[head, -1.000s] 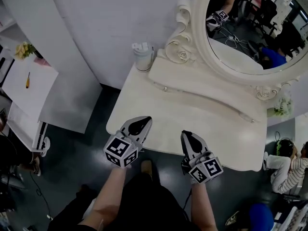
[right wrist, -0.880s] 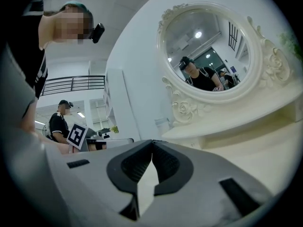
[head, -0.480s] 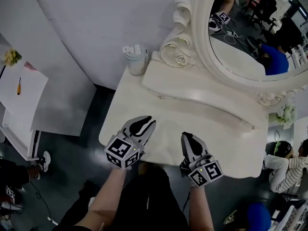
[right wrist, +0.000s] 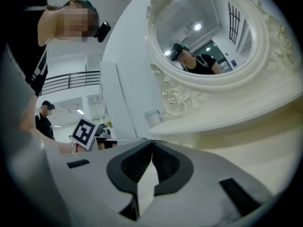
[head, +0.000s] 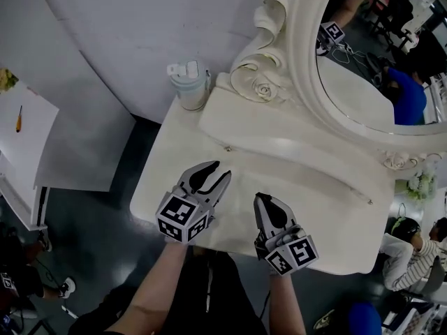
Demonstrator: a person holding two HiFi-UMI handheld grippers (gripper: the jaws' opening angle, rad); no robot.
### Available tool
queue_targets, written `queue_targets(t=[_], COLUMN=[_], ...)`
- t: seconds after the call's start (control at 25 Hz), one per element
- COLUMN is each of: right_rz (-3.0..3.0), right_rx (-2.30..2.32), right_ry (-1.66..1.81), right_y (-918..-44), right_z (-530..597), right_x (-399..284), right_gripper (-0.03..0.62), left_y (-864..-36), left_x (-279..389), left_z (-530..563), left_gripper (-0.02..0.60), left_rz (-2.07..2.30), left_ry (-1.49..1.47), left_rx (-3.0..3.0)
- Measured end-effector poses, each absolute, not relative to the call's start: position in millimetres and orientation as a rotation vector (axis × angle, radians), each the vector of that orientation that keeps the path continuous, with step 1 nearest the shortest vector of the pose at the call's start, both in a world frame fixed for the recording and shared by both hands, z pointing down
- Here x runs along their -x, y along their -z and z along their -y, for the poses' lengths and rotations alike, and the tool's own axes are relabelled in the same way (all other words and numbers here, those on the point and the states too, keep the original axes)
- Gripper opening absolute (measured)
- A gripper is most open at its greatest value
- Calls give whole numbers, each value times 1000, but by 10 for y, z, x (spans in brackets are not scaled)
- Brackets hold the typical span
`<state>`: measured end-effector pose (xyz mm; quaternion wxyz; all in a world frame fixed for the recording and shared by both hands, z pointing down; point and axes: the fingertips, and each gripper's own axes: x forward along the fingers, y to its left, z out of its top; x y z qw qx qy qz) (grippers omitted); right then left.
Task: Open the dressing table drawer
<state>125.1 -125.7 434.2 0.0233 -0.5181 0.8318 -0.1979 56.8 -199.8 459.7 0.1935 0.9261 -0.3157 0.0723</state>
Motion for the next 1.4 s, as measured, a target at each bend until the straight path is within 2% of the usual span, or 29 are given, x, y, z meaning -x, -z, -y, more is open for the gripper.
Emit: queue_targets(t=[0.12, 0.92, 1.08, 1.4], right_rz=[-2568, -2580, -2577, -2569], right_rx=[1600, 1577, 1580, 1581], right_ry=[635, 711, 725, 748], right_y=[-4423, -4778, -4823, -4871], right_z=[1360, 1684, 1662, 1578], right_x=[-1250, -1316, -1319, -1312], right_gripper=[6, 6, 6, 6], left_y=[-4697, -5128, -5155, -5171], left_x=[-627, -838, -834, -838], left_z=[2101, 2589, 2634, 2628], left_gripper=[164, 163, 112, 106], left_rz=[922, 1139, 1174, 1151], left_ry=[-228, -509, -528, -569], left_rx=[-2570, -2468, -2440, -2425])
